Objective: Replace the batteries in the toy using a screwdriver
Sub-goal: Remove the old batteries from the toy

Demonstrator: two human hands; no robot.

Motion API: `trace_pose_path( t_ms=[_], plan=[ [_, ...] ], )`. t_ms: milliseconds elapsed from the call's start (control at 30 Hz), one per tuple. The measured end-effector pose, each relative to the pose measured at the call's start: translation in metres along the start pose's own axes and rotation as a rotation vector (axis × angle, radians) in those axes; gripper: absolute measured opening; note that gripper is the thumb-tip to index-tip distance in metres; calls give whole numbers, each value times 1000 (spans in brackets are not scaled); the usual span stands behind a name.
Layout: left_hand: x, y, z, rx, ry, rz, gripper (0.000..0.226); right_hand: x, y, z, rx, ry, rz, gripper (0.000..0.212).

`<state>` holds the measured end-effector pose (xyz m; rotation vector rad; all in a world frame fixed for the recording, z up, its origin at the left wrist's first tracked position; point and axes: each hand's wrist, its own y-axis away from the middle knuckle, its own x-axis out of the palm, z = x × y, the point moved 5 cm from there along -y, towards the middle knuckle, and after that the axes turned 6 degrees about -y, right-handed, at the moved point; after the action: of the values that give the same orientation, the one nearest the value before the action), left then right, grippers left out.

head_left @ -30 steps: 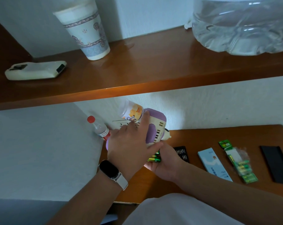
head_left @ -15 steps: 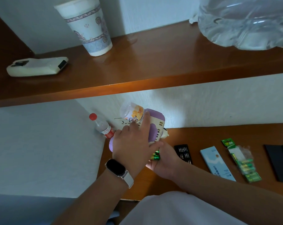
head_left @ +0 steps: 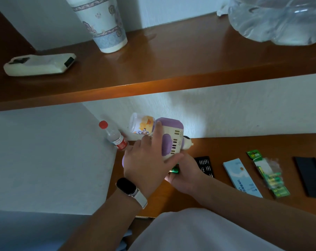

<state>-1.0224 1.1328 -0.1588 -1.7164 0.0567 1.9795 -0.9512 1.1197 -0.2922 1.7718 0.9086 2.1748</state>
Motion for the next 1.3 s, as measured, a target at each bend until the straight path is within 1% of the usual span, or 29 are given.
trace_pose_path(
  t_ms=[100, 233, 333, 433, 600, 767, 833, 967, 1033, 1133, 1200, 1300],
  plan=[
    [4, -1, 2, -13, 48, -10, 97, -2, 1, 1, 10, 10, 9, 27],
    [7, -4, 8, -22, 104, 4, 98, 1, 2, 0, 28, 6, 7, 27],
    [7, -3, 15, -25, 144, 10, 98, 0, 3, -3, 79, -21, 12, 29],
    [7, -1, 22, -36, 180, -6, 97, 1, 5, -5, 124, -25, 17, 23],
    [8, -2, 29, -51, 238, -33, 94, -1, 6, -7, 153, 45, -11, 39],
    [22, 2, 41, -108, 289, -9, 99, -9, 9, -5, 151, 68, -48, 38],
    [33, 5, 47, -162, 400, 60, 101, -10, 11, -4, 136, 86, -57, 40],
    [56, 12, 57, -307, 758, 243, 90, -13, 20, 0, 138, 190, -64, 37],
    [67, 18, 62, -376, 930, 271, 79, -14, 25, 0, 151, 226, -68, 32],
    [87, 28, 70, -438, 1199, 316, 58, -16, 30, -1, 161, 251, -56, 32],
    [99, 37, 73, -459, 1344, 362, 54, -18, 31, -3, 163, 270, -56, 30],
    [121, 54, 75, -525, 1514, 432, 47, -21, 30, -7, 146, 331, -91, 22]
  ],
)
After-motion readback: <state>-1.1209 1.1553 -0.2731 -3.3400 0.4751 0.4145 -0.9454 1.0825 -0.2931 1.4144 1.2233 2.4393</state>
